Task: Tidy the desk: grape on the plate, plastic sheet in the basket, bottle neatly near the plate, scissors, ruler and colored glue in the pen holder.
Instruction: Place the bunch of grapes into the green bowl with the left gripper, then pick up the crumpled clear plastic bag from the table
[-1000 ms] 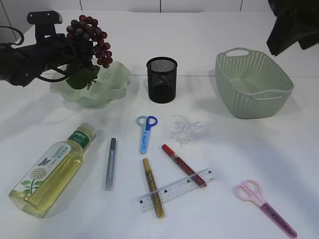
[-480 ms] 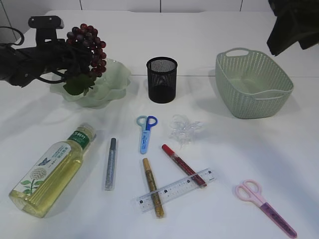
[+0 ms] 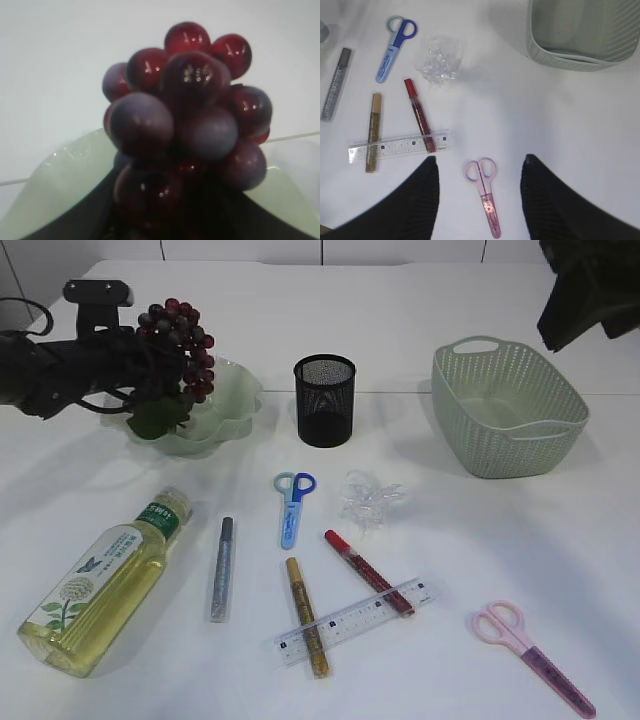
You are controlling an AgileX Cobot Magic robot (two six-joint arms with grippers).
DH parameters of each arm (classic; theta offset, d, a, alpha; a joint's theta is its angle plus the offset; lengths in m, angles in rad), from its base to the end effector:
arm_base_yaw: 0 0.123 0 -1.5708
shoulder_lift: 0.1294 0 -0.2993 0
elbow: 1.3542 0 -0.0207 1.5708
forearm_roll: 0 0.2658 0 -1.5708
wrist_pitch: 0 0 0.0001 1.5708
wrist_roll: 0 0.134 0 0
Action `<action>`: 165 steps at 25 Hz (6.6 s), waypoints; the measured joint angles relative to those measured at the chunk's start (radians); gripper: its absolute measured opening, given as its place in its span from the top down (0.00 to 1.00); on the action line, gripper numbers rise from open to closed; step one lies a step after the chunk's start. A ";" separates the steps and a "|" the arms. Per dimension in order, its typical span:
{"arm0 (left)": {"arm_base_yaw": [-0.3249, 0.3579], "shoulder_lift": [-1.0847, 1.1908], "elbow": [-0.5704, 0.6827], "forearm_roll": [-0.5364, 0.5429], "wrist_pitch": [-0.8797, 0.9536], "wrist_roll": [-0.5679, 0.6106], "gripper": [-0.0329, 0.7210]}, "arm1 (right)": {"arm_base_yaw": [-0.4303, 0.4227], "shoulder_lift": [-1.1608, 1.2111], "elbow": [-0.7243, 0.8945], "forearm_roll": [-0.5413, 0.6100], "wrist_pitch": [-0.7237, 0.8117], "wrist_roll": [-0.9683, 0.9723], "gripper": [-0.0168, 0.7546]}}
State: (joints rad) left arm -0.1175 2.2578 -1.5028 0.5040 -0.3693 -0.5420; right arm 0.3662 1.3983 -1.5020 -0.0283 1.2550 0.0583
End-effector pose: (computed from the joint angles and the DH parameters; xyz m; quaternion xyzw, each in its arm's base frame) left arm 0.5573 -0.0893 0.1354 0.0710 0.8122 -0.1241 0.5656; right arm 0.2899 0.1073 0.3756 -0.1493 0.9564 0.0390 0.2480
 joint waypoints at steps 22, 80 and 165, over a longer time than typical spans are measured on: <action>0.000 0.060 -0.003 0.000 -0.004 0.000 0.34 | 0.000 0.000 0.000 0.000 0.000 0.000 0.44; -0.408 -0.497 -0.072 -0.558 1.591 0.358 0.39 | 0.000 0.113 0.000 0.106 0.000 0.067 0.44; -0.408 -0.742 -0.072 -0.604 1.614 0.377 0.39 | 0.000 0.893 -0.436 0.295 -0.148 0.072 0.40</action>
State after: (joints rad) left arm -0.5255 1.5160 -1.5745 -0.1004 1.2452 -0.1649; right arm 0.3662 2.2918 -1.9384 0.2667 1.1071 0.1308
